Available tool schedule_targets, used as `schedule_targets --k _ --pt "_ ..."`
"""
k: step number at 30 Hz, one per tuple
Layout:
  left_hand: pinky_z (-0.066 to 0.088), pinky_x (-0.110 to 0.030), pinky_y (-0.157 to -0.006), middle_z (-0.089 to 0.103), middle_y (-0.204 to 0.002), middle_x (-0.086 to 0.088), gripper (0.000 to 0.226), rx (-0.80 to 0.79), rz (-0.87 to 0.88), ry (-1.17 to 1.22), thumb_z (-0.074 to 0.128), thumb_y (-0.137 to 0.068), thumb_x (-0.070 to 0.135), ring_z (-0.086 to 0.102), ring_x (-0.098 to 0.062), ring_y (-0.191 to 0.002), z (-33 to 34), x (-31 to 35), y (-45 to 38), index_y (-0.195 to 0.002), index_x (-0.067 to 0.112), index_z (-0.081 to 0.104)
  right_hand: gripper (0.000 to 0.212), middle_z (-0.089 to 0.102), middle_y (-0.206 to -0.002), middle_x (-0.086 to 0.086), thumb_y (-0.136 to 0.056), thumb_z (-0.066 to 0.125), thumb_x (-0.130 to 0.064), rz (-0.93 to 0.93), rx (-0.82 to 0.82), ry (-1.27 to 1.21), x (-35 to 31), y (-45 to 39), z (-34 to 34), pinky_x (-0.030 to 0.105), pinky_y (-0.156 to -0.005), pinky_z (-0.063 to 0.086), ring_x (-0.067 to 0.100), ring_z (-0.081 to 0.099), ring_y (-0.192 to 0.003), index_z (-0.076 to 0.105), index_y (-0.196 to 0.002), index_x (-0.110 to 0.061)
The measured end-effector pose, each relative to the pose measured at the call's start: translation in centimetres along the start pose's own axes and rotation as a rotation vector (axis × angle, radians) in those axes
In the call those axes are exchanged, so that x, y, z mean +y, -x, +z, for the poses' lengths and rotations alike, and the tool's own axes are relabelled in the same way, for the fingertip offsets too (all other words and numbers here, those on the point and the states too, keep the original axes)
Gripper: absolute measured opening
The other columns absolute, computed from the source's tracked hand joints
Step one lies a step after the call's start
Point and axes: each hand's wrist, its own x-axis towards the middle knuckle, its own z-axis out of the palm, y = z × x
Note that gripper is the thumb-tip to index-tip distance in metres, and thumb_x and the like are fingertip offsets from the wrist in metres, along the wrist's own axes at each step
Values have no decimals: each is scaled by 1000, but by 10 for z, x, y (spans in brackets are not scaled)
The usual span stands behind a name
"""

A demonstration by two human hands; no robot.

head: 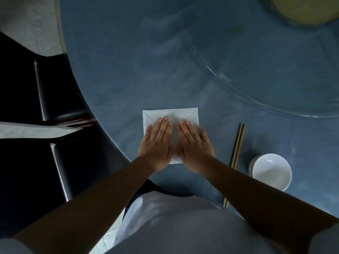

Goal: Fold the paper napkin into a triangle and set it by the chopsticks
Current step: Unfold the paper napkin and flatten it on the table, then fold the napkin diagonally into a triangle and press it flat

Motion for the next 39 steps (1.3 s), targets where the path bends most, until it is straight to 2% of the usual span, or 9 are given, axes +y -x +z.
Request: schedule_targets --k 3,7,10,15,20,24,29,34,39 --pt "7 -48 -118 10 -160 -12 80 -25 19 -37 34 -90 55 4 -25 -147 5 -9 3 -150 7 12 73 22 -160 5 -90 31 -51 15 19 -20 2 3 -2 51 -116 16 19 16 -147 21 -150 -11" --pt "7 -50 -114 12 -160 -8 82 -2 -78 -50 36 -86 58 3 -21 -147 3 -31 11 -150 12 13 75 3 -163 -1 -92 23 -54 112 5 -11 28 12 1 48 -117 2 12 -5 -147 0 -152 -17" --pt "1 -51 -115 2 -160 -4 81 2 -152 -64 31 -89 61 3 -21 -147 0 -46 16 -151 16 6 74 0 -163 0 -93 16 -56 129 -18 30 42 18 -1 45 -116 -4 10 -11 -143 -10 -150 -17" --pt "-9 -46 -115 -14 -158 -4 82 -11 -134 -73 22 -90 61 -21 -16 -143 -3 -48 5 -150 13 -5 77 -15 -158 -3 -92 16 -58 112 27 -17 30 8 -6 45 -116 -3 10 -20 -143 -13 -149 -16" --pt "-5 -45 -116 0 -161 -7 80 -48 28 -39 23 -90 58 -9 -19 -146 -7 -27 -19 -150 12 -3 74 8 -163 2 -92 22 -55 -50 17 -11 1 -29 -12 46 -116 1 16 1 -149 6 -152 -14" --pt "2 -51 -117 -1 -161 -5 79 -34 -47 -51 20 -90 61 -2 -23 -147 -8 -40 -16 -150 15 0 71 8 -163 -3 -91 20 -53 48 19 -18 31 -35 -11 49 -116 4 14 3 -148 6 -152 -19" --pt "2 -50 -117 -7 -161 -5 77 -30 -114 -21 15 -90 60 -15 -17 -144 -10 -62 -5 -148 18 -14 72 6 -163 -1 -91 19 -54 152 47 -63 39 -32 -13 48 -117 2 16 2 -149 5 -152 -18" --pt "27 -49 -105 24 -156 -8 78 75 -205 92 40 -85 50 24 -31 -138 -25 -54 -16 -148 18 9 75 4 -163 4 -90 21 -55 237 73 -161 25 -28 -15 48 -117 6 20 2 -149 6 -151 -15" --pt "35 -51 -95 48 -133 -9 71 144 -291 140 51 -81 44 43 -33 -119 -36 -51 -36 -142 18 25 73 7 -162 7 -89 41 -49 270 106 -212 25 -38 -28 49 -112 23 30 18 -144 16 -148 -16"
